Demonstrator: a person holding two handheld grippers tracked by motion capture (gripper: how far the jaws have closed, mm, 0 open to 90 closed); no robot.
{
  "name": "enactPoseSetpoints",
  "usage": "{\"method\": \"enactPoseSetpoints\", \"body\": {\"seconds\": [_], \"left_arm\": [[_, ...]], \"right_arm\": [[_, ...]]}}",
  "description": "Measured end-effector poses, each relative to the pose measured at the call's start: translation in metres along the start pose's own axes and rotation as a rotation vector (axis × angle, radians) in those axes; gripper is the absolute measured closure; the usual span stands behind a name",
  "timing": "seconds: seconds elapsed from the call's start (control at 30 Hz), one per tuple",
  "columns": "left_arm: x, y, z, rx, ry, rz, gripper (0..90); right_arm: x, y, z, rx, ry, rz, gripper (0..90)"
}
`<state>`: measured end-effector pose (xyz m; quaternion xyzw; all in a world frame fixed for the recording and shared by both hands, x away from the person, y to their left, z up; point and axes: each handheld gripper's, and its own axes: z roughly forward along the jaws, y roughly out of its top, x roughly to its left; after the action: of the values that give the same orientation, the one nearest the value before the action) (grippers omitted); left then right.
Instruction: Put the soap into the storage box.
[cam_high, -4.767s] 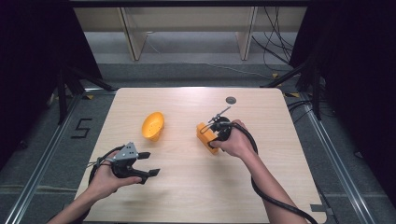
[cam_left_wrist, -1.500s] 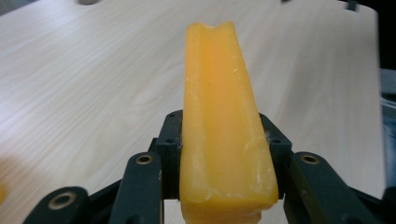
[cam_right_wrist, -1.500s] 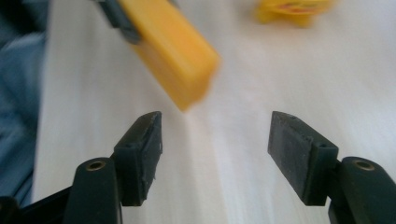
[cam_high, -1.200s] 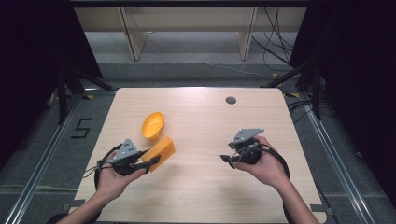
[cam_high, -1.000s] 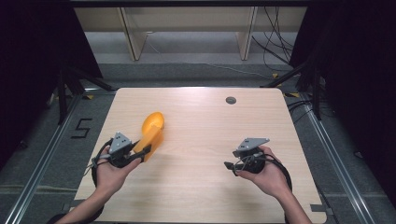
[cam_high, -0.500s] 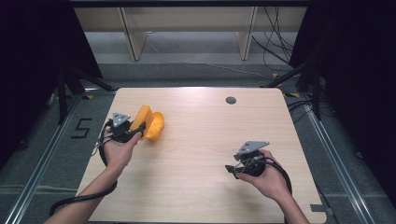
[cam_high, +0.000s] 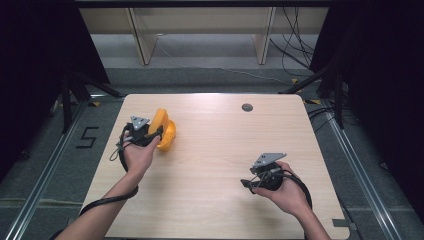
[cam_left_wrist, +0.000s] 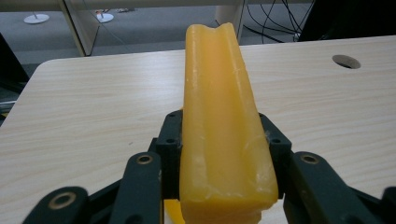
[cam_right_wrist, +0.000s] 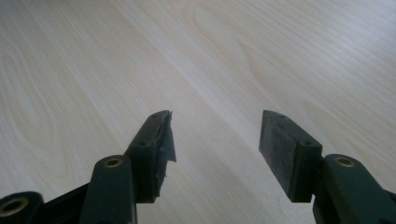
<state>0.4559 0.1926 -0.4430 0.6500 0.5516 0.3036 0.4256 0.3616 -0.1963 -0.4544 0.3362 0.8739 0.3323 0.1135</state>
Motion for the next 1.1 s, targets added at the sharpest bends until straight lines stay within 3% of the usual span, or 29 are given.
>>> {"method": "enactPoseSetpoints", "body": {"seconds": [0.13, 0.37, 0.4, 0.47, 0.7, 0.9, 0.93, 1.1], "left_arm": [[-0.001, -0.001, 0.006, 0.001, 0.011, -0.011, 60.5], [-0.001, -0.009, 0.013, 0.018, 0.02, -0.021, 60.5], [0.0, -0.01, 0.014, 0.02, 0.018, -0.018, 60.5], [-0.001, -0.011, 0.015, 0.018, 0.017, -0.01, 60.5], [-0.004, -0.014, 0.022, 0.038, 0.017, 0.01, 60.4], [-0.003, -0.019, 0.027, 0.053, 0.019, -0.001, 60.4], [-0.003, -0.02, 0.029, 0.049, 0.023, -0.006, 60.4], [-0.003, -0.02, 0.03, 0.043, 0.02, -0.009, 60.3]], "right_arm": [[0.002, -0.001, 0.001, 0.004, 0.011, 0.022, 43.6], [0.001, -0.001, 0.002, 0.025, 0.014, -0.001, 43.2], [0.001, -0.002, 0.004, 0.009, 0.008, 0.003, 43.2], [0.002, -0.002, 0.003, 0.035, 0.019, 0.011, 43.1], [0.002, -0.001, 0.004, 0.034, 0.017, 0.001, 42.7], [0.002, -0.002, 0.003, 0.036, 0.019, 0.01, 42.7], [0.003, -0.002, 0.005, 0.016, 0.018, 0.017, 42.7], [0.002, -0.002, 0.004, 0.04, 0.021, 0.008, 42.5]]}}
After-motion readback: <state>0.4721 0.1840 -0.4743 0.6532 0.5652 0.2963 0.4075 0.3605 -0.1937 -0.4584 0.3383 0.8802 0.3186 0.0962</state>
